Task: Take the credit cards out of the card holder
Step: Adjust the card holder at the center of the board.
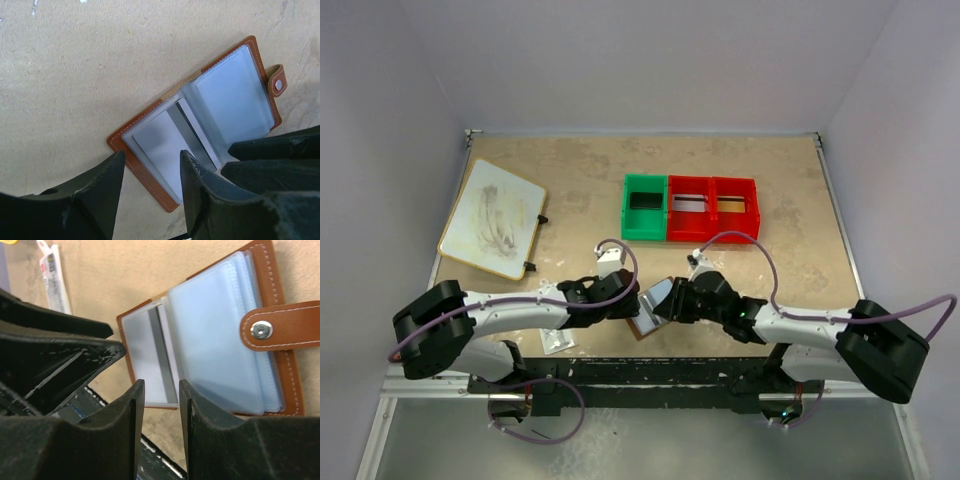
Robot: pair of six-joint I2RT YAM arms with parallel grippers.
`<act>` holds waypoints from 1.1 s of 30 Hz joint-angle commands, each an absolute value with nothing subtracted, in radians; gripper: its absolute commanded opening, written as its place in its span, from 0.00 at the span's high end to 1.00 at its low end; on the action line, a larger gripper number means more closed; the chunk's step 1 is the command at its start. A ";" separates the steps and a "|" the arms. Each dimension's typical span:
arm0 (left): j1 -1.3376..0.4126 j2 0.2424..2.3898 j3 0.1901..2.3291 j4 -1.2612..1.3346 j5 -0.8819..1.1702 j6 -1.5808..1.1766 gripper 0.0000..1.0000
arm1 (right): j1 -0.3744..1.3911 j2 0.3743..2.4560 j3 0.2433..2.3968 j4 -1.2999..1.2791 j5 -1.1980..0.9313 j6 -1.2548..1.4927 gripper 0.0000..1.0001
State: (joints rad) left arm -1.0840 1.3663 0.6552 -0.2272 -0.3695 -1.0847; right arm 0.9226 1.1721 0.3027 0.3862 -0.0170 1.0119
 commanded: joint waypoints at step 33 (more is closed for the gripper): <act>-1.089 1.394 0.712 -0.278 -0.354 -1.039 0.72 | 0.865 1.404 0.264 0.640 -0.082 1.047 0.83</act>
